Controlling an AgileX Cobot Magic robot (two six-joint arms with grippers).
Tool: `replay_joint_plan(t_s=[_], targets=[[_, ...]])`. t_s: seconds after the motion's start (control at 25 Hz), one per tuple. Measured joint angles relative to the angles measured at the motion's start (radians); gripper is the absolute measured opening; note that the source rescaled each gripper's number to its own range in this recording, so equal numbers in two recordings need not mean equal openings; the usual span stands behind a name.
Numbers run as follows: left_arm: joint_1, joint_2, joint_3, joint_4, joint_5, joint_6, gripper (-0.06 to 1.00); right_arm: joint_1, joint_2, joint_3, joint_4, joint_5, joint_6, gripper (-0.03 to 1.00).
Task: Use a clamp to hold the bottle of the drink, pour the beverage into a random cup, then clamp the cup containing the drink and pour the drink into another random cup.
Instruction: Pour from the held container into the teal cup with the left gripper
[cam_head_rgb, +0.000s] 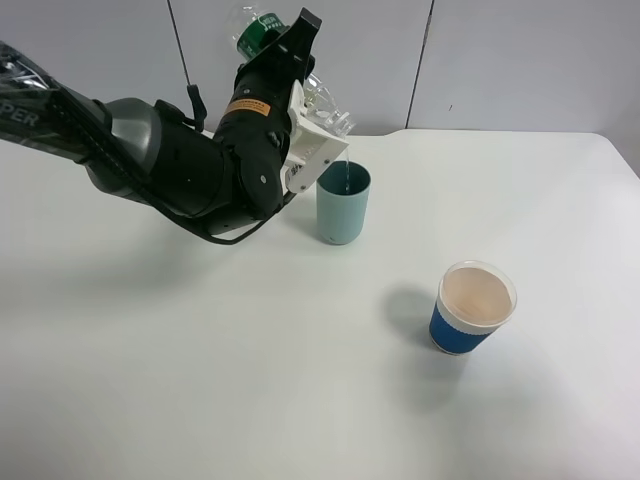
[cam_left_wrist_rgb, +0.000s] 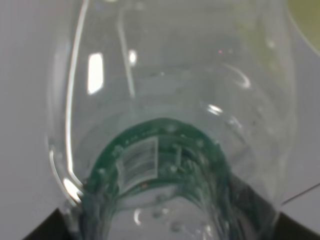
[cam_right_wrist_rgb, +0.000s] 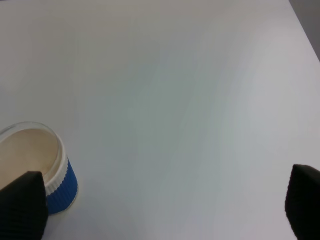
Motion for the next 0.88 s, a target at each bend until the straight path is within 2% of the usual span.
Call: replay_joint_plan(t_s=[0.28,0.56,0.84,0.88], targets=[[0.0,0.0,0.0,0.035,0.0,0.001,0.02,0.0,0.0,0.0,0.0,0.0,0.0,0.83],[0.0,0.0,0.0,0.038,0.003,-0.01,0.02,0.0,0.0,0.0,0.0,0.0,0.0,0.83],[0.0,-0.002,0.0,-0.106,0.062,-0.191,0.02,0.0,0.0,0.0,0.0,0.0,0.0,0.83],[0.0,-0.002,0.0,-0.106,0.062,-0.191,0.02,0.0,0.0,0.0,0.0,0.0,0.0,0.83]])
